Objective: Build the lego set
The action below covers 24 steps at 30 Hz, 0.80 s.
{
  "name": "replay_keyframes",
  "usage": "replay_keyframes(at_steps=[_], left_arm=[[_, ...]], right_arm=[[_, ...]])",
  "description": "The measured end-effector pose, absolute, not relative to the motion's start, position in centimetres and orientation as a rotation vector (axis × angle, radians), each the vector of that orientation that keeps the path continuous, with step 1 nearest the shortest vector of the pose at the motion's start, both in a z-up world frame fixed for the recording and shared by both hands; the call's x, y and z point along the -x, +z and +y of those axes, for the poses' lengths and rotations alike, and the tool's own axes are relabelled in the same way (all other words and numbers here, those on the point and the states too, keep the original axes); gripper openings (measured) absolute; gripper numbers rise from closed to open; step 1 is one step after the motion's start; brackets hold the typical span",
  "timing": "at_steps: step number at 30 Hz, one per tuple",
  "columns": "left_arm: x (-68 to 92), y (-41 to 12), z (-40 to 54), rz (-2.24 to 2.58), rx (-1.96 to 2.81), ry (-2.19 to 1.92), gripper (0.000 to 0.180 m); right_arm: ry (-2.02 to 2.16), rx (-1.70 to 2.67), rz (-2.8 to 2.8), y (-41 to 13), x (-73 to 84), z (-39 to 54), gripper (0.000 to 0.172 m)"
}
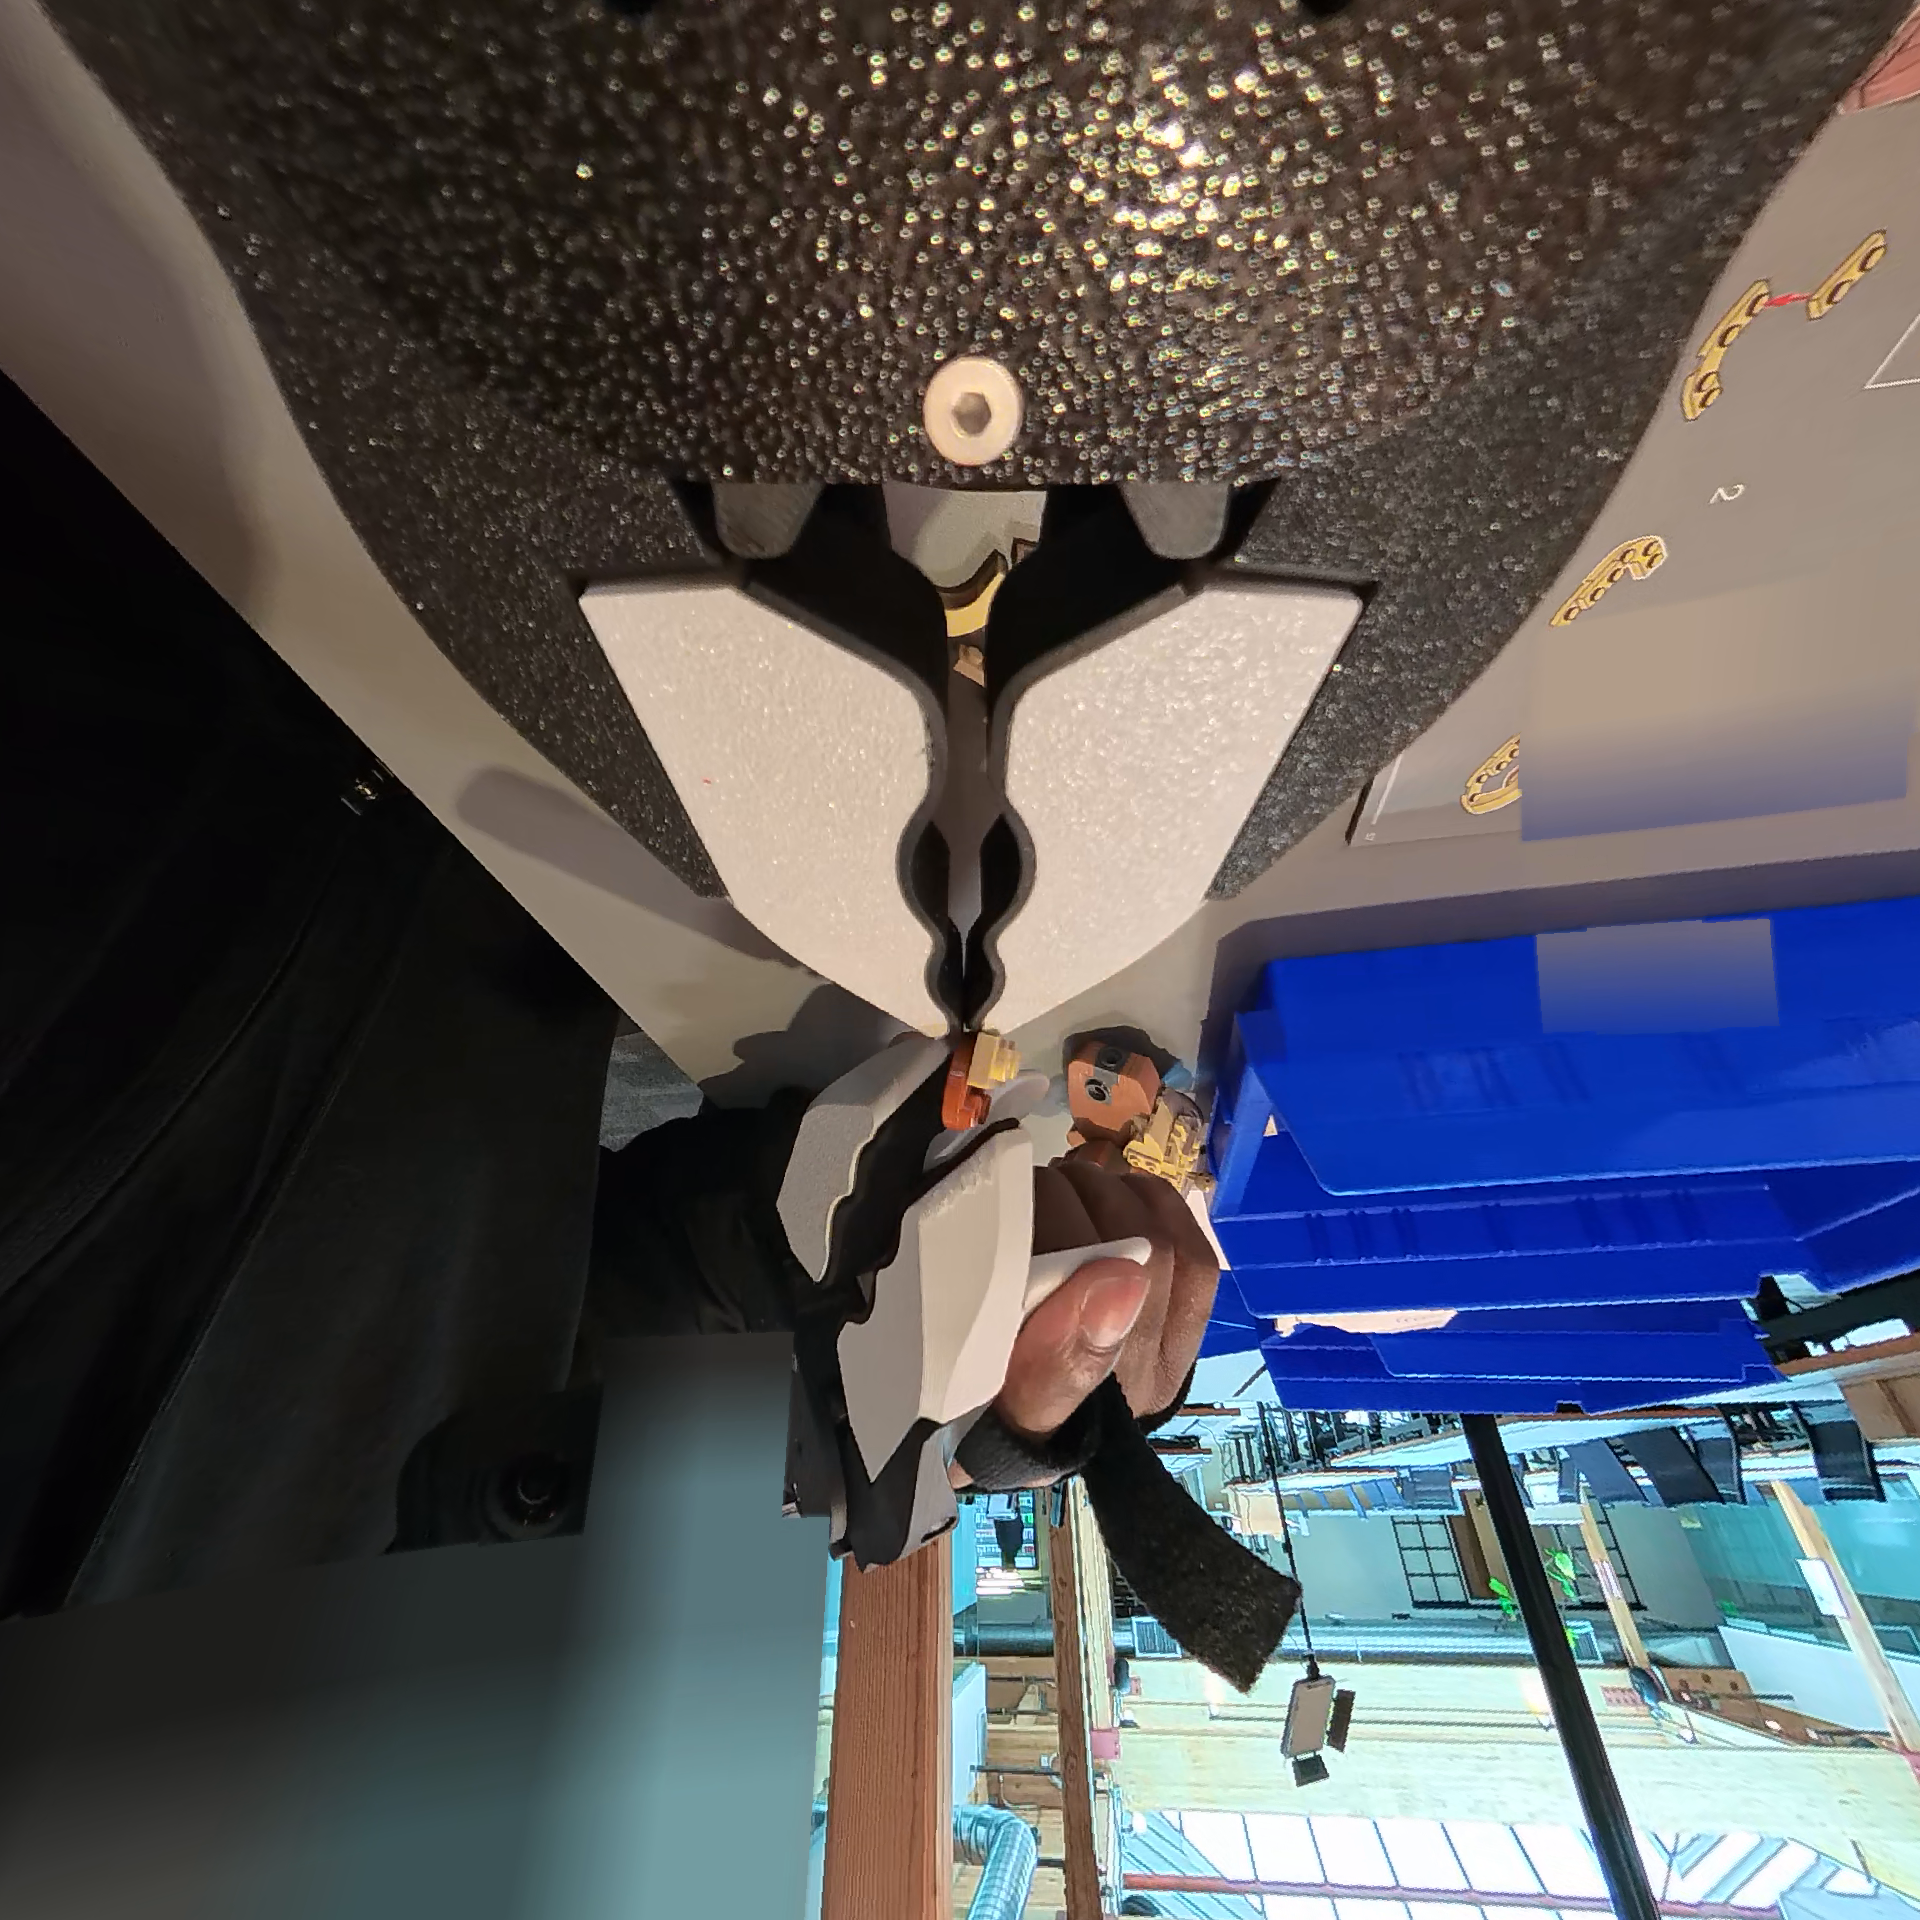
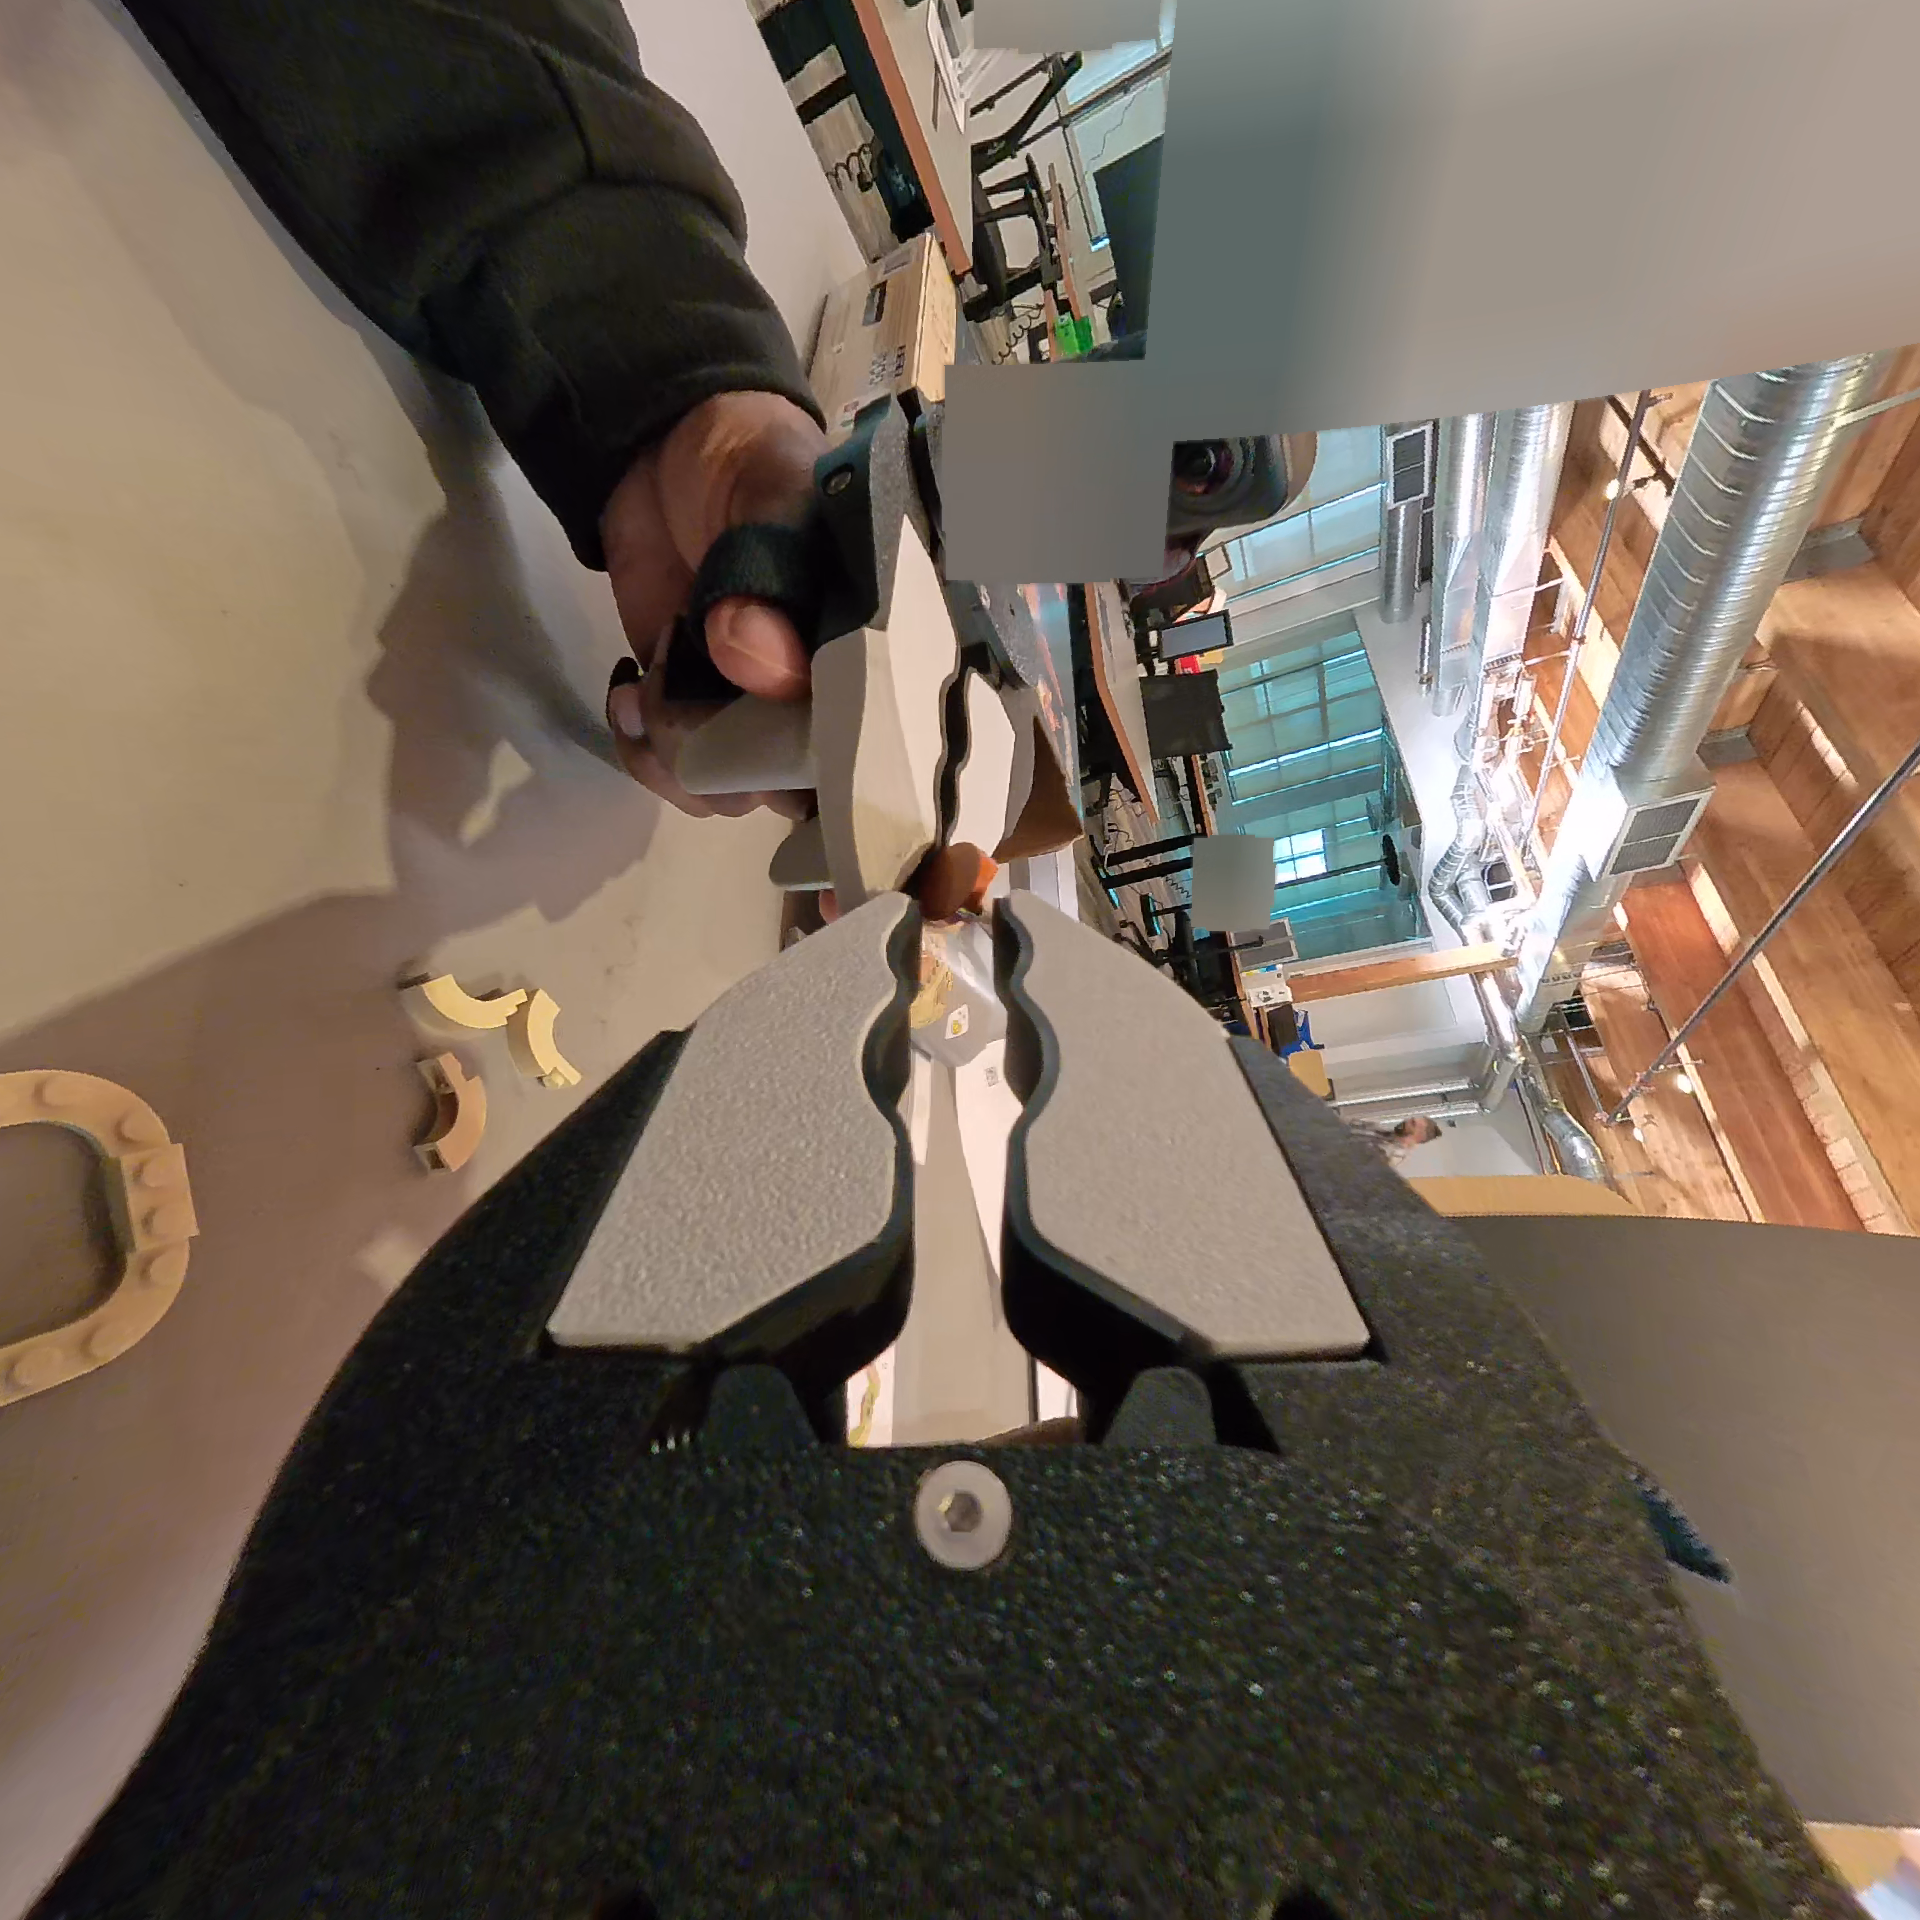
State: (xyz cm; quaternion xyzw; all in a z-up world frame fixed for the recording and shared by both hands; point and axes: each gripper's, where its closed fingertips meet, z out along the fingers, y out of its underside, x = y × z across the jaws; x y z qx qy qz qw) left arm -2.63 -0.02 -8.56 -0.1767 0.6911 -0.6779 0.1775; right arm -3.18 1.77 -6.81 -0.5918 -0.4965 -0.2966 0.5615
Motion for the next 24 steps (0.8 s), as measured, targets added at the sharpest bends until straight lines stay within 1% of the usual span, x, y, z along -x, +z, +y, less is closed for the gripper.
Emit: replay_keyframes(at_steps=[11,14,20,22,24], left_arm=[[2.3,-9.8,-0.3,2.002,0.445,-1.762,0.0],[2.2,-10.1,-0.4,2.009,0.423,-1.714,0.0],[1.7,-10.4,-0.1,1.998,0.473,-1.697,0.0],[1.4,-10.3,0.2,1.983,0.502,-1.679,0.013],[1.1,-10.0,0.4,1.96,0.523,-1.673,0.02]], right_arm=[[-0.67,1.413,-1.185,-8.0,3.0,1.5,0.013],[-0.678,1.403,-1.208,-8.4,3.0,1.4,0.008],[-0.728,1.384,-1.188,-8.1,2.7,1.4,0.008],[-0.768,1.4,-1.167,-8.0,2.2,1.6,0.008],[-0.83,1.418,-1.151,-8.0,1.6,1.9,0.008]])
